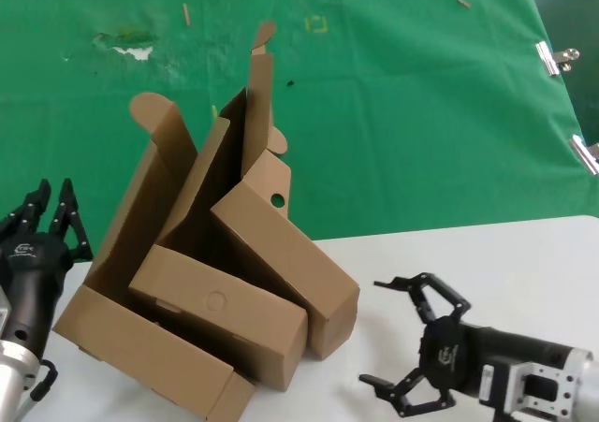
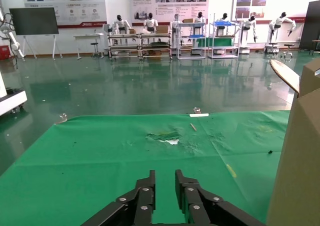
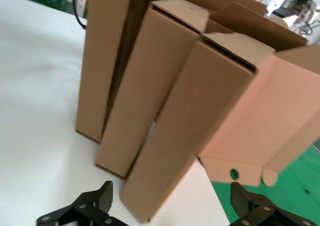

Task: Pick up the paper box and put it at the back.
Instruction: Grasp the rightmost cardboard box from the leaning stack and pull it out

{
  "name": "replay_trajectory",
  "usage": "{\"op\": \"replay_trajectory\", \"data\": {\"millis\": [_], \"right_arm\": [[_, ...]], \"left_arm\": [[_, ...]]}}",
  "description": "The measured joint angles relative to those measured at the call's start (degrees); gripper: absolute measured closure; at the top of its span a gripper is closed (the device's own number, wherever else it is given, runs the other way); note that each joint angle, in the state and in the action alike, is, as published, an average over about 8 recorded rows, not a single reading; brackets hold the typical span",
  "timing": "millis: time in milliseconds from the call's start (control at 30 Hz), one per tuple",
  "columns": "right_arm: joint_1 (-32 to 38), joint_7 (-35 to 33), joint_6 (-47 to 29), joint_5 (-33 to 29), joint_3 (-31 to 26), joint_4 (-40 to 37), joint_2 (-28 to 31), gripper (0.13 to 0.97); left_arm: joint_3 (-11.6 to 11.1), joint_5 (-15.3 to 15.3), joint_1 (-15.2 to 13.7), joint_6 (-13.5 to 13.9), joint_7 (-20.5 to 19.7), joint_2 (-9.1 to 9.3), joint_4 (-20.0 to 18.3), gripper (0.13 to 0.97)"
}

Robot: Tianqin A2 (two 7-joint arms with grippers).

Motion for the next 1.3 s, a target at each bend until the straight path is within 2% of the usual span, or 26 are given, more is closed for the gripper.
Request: {"op": "replay_trajectory", "data": {"millis": [267, 567, 767, 800, 1067, 1200, 1300], "right_arm": [[1.8, 0.8, 0.8, -1.4, -3.1, -0.2, -0.8, 0.337], [3.0, 1.3, 2.6, -2.4, -4.9, -0.9, -1.7, 0.526], [3.2, 2.2, 3.4, -2.3, -5.3, -1.1, -1.7, 0.688], [3.2, 2.5, 3.5, -2.3, -5.4, -1.0, -1.7, 0.688], [2.8, 6.3, 4.4, -3.2, -6.1, 1.6, 0.2, 0.844], [2.2, 9.1, 5.5, -4.1, -6.3, 3.8, 1.3, 0.844], [1.2, 13.0, 7.5, -5.9, -6.2, 6.5, 2.2, 0.877]], "left_arm": [[0.0, 0.0, 0.0, 0.0, 0.0, 0.0, 0.0, 0.904], [0.0, 0.0, 0.0, 0.0, 0.0, 0.0, 0.0, 0.955], [0.0, 0.0, 0.0, 0.0, 0.0, 0.0, 0.0, 0.956], [0.0, 0.0, 0.0, 0.0, 0.0, 0.0, 0.0, 0.957], [0.0, 0.0, 0.0, 0.0, 0.0, 0.0, 0.0, 0.957], [0.0, 0.0, 0.0, 0.0, 0.0, 0.0, 0.0, 0.957], [0.0, 0.0, 0.0, 0.0, 0.0, 0.0, 0.0, 0.957]]}}
